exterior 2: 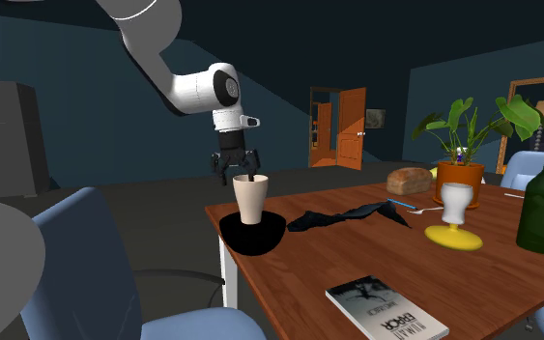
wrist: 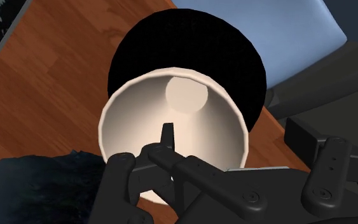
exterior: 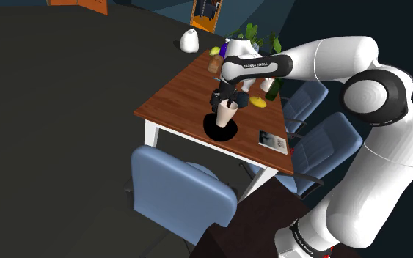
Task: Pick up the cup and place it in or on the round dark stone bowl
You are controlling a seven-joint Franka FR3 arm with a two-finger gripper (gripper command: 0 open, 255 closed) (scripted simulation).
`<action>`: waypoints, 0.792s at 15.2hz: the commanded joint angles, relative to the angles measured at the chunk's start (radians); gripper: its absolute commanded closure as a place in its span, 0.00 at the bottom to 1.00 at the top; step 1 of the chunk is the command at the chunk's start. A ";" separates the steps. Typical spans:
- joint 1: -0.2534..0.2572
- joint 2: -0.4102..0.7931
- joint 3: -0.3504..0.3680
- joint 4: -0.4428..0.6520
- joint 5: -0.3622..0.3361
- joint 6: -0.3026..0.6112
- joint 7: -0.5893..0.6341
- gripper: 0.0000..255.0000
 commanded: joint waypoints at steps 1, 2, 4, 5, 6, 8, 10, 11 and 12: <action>0.002 -0.011 0.001 0.019 -0.001 -0.030 0.000 0.00; 0.004 -0.021 0.002 0.040 -0.001 -0.061 0.001 0.00; 0.008 -0.036 0.003 0.080 -0.002 -0.117 0.001 0.00; 0.008 -0.036 0.003 0.080 -0.002 -0.117 0.001 0.00; 0.008 -0.036 0.003 0.080 -0.002 -0.117 0.001 0.00; 0.008 -0.036 0.003 0.080 -0.002 -0.117 0.001 0.00; 0.008 -0.036 0.003 0.080 -0.002 -0.117 0.001 0.00; 0.008 -0.036 0.003 0.080 -0.002 -0.117 0.001 0.00; 0.008 -0.036 0.003 0.080 -0.002 -0.117 0.001 0.00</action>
